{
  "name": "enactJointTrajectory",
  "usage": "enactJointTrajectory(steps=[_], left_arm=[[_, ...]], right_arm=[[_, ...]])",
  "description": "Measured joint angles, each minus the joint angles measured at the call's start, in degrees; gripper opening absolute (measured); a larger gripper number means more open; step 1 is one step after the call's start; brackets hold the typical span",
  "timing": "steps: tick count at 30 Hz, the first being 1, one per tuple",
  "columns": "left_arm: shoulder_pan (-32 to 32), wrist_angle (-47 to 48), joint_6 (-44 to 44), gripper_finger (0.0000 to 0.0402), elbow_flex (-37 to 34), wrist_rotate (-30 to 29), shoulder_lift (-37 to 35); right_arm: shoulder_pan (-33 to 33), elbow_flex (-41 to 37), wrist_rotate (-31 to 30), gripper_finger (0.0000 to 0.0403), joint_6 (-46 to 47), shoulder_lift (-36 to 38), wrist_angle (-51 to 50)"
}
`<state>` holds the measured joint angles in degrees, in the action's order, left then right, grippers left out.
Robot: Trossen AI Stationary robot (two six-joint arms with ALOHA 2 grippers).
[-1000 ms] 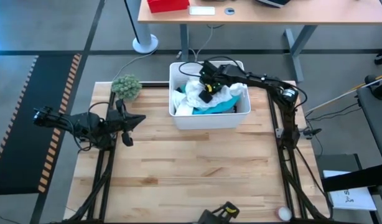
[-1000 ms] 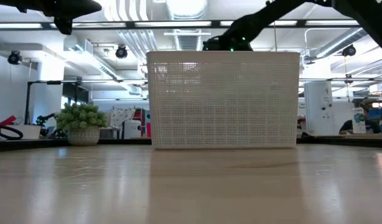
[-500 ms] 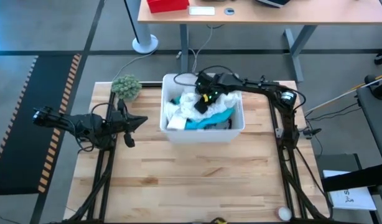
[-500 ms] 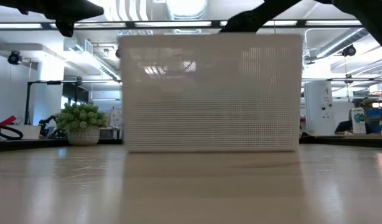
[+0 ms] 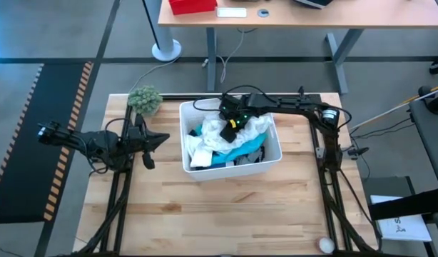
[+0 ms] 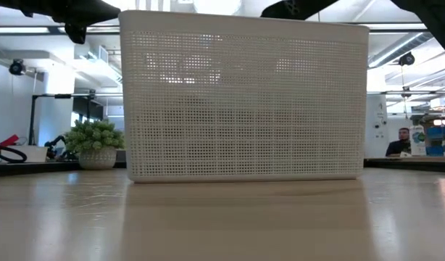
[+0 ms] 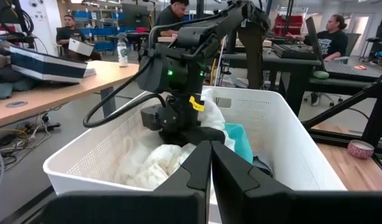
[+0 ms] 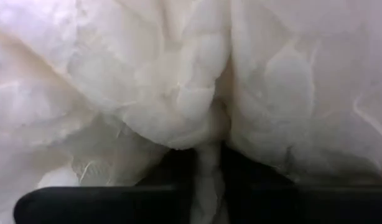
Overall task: Sort clothes
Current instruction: Put the white table mat into the white bin, then move the white bin to the top of the table
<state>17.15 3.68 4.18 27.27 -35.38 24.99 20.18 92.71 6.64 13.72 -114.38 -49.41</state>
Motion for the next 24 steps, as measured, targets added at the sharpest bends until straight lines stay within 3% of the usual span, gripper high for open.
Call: enactJointTrajectory(steps=[11,24], left_arm=[[-0.01,0.0,-0.15,0.0,0.0,0.02,0.04],[-0.01,0.02,-0.36,0.0,0.0,0.46,0.04]], right_arm=[[-0.29,5.25,-1.25,0.0074,-0.72,5.41,-3.65],[-1.6,20.38,-2.19,0.026,-0.26,5.69,-17.73]])
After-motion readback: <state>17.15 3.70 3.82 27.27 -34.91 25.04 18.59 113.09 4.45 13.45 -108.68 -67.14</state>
